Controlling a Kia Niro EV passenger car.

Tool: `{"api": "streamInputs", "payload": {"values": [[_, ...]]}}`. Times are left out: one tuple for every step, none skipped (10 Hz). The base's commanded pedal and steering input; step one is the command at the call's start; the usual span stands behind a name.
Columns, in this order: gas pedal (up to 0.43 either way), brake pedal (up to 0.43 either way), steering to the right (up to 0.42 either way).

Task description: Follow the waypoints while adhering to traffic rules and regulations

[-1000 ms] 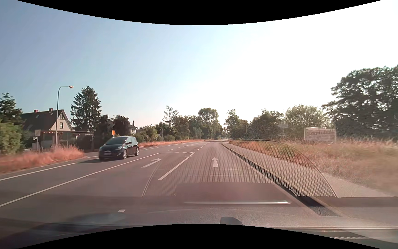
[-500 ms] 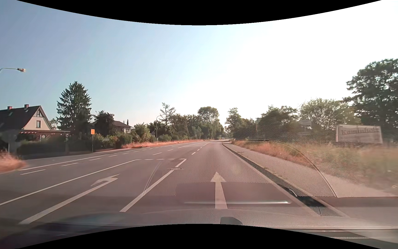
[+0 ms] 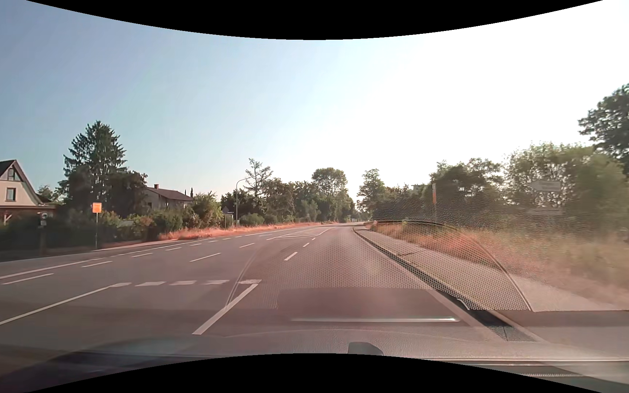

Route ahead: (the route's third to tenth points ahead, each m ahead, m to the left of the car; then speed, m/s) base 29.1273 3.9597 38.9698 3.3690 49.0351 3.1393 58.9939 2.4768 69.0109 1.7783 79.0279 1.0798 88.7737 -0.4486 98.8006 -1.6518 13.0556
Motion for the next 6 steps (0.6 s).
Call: {"api": "streamInputs", "payload": {"values": [[0.028,0.000,-0.004],[0.028,0.000,-0.004],[0.028,0.000,-0.004],[0.028,0.000,-0.004],[0.028,0.000,-0.004],[0.028,0.000,-0.004]]}}
